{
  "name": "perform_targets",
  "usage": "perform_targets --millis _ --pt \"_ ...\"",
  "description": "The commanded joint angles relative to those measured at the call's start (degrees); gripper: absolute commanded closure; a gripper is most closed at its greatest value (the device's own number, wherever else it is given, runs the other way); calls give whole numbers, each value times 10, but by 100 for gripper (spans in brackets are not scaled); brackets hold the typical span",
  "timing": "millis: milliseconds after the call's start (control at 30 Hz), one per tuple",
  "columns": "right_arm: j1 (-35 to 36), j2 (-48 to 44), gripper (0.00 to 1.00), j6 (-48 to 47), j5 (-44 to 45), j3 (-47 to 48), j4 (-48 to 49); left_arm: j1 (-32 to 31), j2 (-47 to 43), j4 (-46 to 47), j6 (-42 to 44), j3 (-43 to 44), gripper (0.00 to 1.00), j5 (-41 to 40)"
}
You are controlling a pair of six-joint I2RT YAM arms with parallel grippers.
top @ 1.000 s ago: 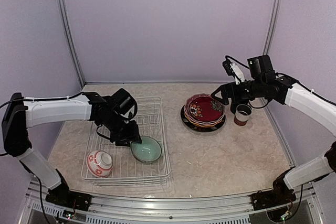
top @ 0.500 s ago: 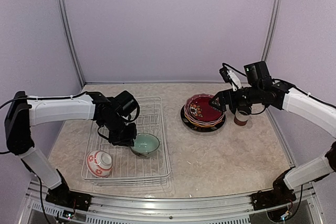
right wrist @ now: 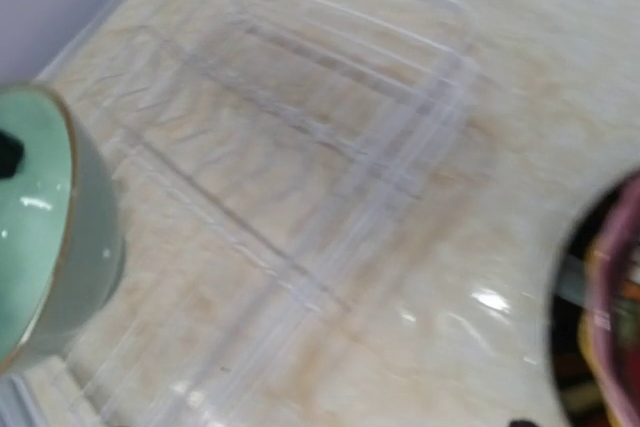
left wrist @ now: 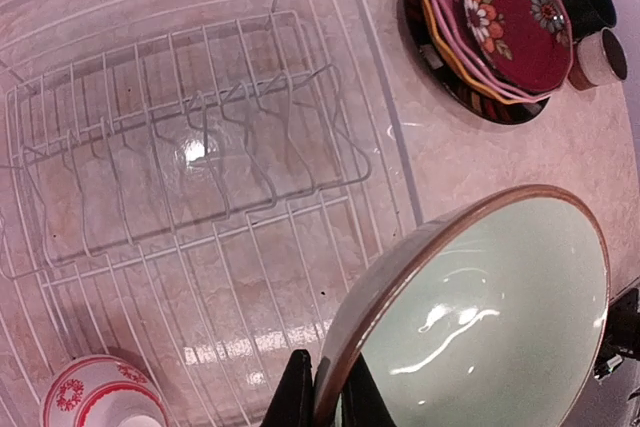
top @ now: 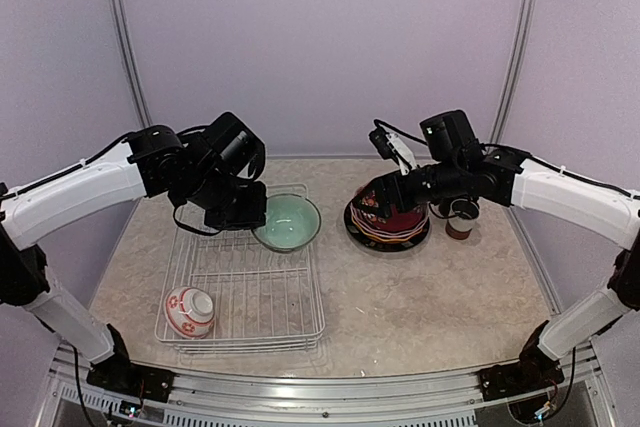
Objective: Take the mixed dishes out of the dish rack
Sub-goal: Grab the bowl from the dish rack, then pass from the left arm to the right
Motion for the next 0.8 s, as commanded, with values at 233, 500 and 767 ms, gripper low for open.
perform_targets --millis 233,500,767 --pt "57 34 26 72 20 51 18 -48 61 -36 12 118 100 -99" --pt "64 62 30 82 51 55 24 -74 106 -26 14 155 100 -106" --pt "74 78 44 80 109 51 14 -97 133 -10 15 195 100 -108"
